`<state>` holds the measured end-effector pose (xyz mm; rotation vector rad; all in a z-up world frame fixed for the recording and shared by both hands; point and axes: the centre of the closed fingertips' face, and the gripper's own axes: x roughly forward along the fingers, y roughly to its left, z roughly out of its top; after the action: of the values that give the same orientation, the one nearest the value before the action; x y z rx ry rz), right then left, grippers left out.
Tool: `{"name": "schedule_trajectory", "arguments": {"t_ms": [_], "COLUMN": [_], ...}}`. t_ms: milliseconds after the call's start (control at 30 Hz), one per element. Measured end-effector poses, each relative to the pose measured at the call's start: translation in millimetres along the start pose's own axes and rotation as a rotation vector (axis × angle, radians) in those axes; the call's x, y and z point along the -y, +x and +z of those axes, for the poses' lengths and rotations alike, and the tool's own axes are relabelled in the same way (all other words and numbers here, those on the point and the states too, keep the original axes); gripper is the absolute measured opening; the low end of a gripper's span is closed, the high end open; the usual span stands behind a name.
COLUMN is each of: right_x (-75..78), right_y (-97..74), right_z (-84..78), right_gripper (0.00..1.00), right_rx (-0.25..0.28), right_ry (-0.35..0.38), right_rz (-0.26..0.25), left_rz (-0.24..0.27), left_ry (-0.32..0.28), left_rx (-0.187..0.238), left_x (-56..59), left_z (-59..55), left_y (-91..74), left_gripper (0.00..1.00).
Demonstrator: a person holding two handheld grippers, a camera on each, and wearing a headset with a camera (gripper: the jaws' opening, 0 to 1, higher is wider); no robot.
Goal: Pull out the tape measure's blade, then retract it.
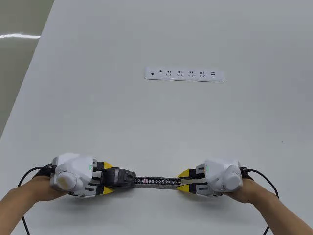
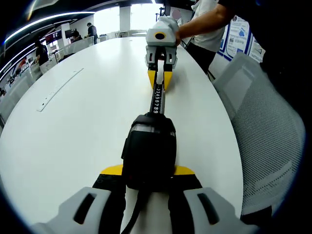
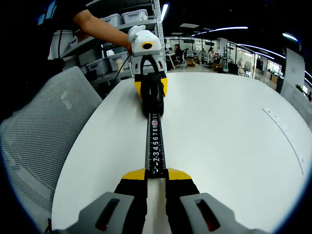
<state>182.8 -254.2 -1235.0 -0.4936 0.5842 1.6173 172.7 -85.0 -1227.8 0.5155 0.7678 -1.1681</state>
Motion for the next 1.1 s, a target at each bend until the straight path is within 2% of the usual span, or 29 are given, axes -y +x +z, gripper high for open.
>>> {"name": "schedule_trajectory", "arguments": {"t_ms": [1100], "right_x": [1.5], "right_y": [-12.5], "right_z": [-11.9], "right_gripper": [0.11], "right_rx": [-0.020], "right_ry": [0.012], "right_rz": [-0.009], "left_rz": [0.005], "left_ry": [-0.008], "left_rx": [0.001], "left_x": [0.1], "left_z": [2.1], "left_y": [-0.2], "left_gripper": [0.29]}}
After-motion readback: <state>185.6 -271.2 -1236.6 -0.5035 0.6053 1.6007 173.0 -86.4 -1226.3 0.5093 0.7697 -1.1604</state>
